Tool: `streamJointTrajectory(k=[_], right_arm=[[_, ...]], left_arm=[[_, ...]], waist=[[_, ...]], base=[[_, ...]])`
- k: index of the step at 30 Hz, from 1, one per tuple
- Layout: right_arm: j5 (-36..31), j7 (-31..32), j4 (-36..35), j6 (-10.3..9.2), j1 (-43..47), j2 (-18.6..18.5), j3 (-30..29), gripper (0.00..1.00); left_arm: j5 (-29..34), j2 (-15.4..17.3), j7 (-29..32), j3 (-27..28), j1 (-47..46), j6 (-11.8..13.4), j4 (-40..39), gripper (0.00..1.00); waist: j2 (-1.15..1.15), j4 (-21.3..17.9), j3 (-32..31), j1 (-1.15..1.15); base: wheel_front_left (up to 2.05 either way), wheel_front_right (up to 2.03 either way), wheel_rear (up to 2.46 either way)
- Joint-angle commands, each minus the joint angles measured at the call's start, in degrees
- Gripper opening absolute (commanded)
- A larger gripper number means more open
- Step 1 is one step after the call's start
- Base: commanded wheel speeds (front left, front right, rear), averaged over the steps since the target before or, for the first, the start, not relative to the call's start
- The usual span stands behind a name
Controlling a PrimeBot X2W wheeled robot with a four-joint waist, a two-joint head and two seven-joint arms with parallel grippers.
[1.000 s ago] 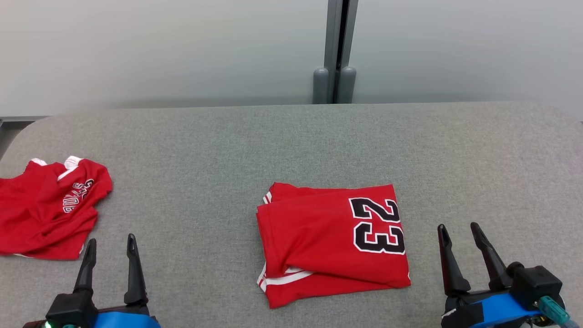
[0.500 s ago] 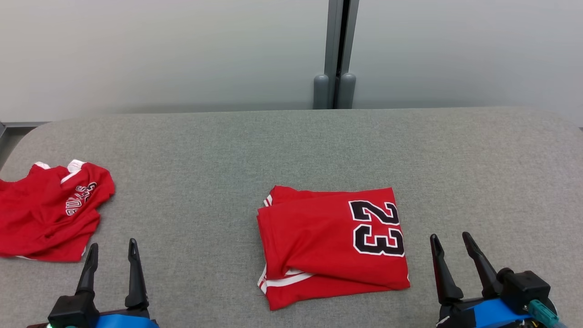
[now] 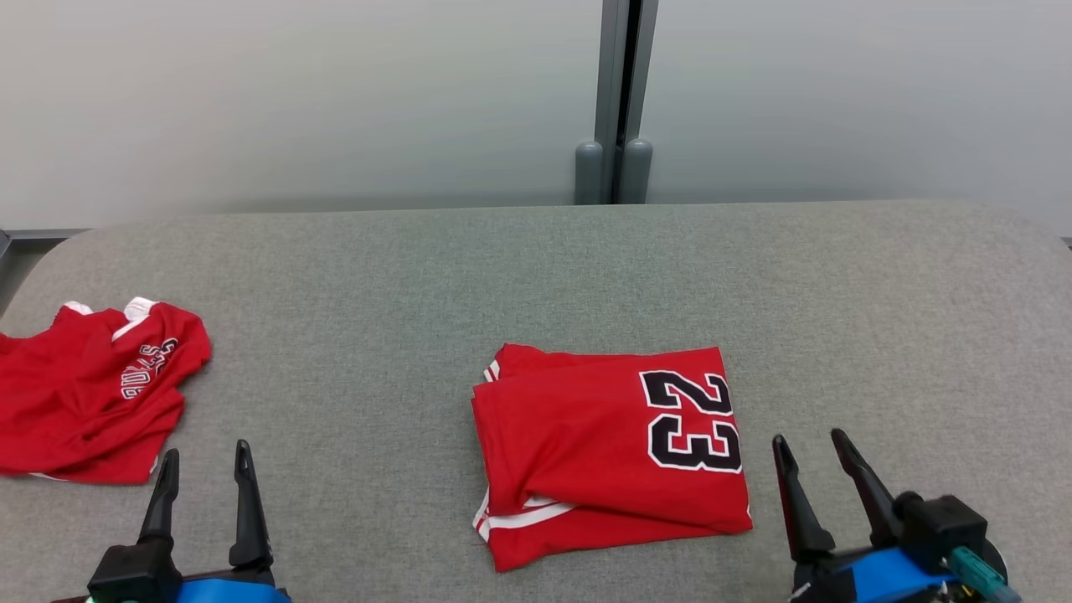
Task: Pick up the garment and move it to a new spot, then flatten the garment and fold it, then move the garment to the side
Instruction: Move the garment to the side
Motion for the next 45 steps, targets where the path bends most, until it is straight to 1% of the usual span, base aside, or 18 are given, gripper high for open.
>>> streamJointTrajectory(k=[1, 5, 9, 14, 16, 17, 18, 19, 24, 30, 34, 39, 45], right_arm=[[-0.84, -0.17, 0.2, 0.01, -2.0, -0.37, 0.76, 1.0], [-1.6, -0.05, 0.48, 0.01, -6.04, -1.35, 2.93, 1.0], [-1.79, 1.32, 1.61, 0.01, -11.97, -2.65, 4.61, 1.0], [-1.67, 4.44, 6.1, 0.01, -18.53, -3.55, 4.46, 1.0], [-1.86, 5.22, 7.49, 0.01, -19.33, -3.86, 4.28, 1.0], [-1.81, 6.08, 9.89, 0.01, -20.48, -3.93, 3.91, 1.0], [-1.81, 6.08, 9.89, 0.01, -20.48, -3.93, 3.91, 1.0], [-1.49, 6.86, 12.21, 0.01, -21.1, -3.68, 3.73, 1.0], [0.19, 8.32, 17.43, 0.01, -21.05, -3.26, 3.57, 1.0], [3.28, 8.8, 21.23, 0.01, -20.54, -2.44, 3.82, 1.0], [5.31, 8.69, 23.57, 0.01, -19.94, -2.26, 5.3, 1.0], [8.72, 8.83, 26.09, 0.01, -20.9, -1.76, 7.25, 1.0], [12.35, 9.52, 28.97, 0.03, -21.55, -0.76, 11.31, 1.0]], left_arm=[[0.43, -0.35, -0.26, -0.09, 0.37, -0.23, -0.19, 1.0], [0.55, -0.62, -0.26, -0.02, -0.55, -0.58, -0.2, 1.0], [0.7, -0.87, -0.26, -0.19, -1.68, -0.85, -0.42, 1.0], [1.07, -1.12, -0.26, -0.15, -3.07, -1.13, -0.54, 1.0], [1.12, -1.23, -0.26, -0.17, -3.26, -1.19, -0.48, 1.0], [1.06, -1.46, -0.26, -0.25, -3.78, -1.27, -0.34, 1.0], [1.06, -1.46, -0.26, -0.25, -3.78, -1.27, -0.34, 1.0], [1.17, -1.65, -0.26, -0.29, -4.27, -1.39, -0.35, 1.0], [1.16, -2.15, -0.26, 0.23, -5.18, -1.48, -0.44, 1.0], [1.05, -2.44, -0.26, 0.73, -5.95, -1.82, -0.03, 1.0], [1.46, -2.75, -0.26, 0.34, -6.18, -1.74, -0.17, 1.0], [1.34, -2.85, -0.26, 0.83, -7.08, -2.34, 0.39, 1.0], [1.45, -3.05, -0.26, 1.33, -7.24, -2.91, 0.65, 1.0]], waist=[[0.0, 0.04, 0.14, 0.0], [0.0, 0.25, 0.85, 0.0], [0.0, 0.76, 2.2, 0.0], [0.0, 1.56, 4.11, 0.0], [0.0, 1.77, 4.44, 0.0], [0.0, 2.19, 5.17, 0.0], [0.0, 2.19, 5.17, 0.0], [0.0, 2.52, 5.82, 0.0], [0.0, 2.68, 7.27, 0.0], [0.0, 2.48, 8.44, 0.0], [0.0, 2.62, 8.81, 0.0], [0.0, 2.72, 9.13, 0.0], [0.0, 2.94, 9.54, 0.0]], base=[[0.0, 0.0, 0.0], [0.0, 0.0, 0.0], [0.0, 0.0, 0.0], [0.0, 0.0, 0.0], [0.0, 0.0, 0.0], [0.0, 0.0, 0.0], [0.0, 0.0, 0.0], [0.0, 0.0, 0.0], [0.0, 0.0, 0.0], [0.0, 0.0, 0.0], [0.0, 0.0, 0.0], [0.0, 0.0, 0.0], [0.0, 0.0, 0.0]])
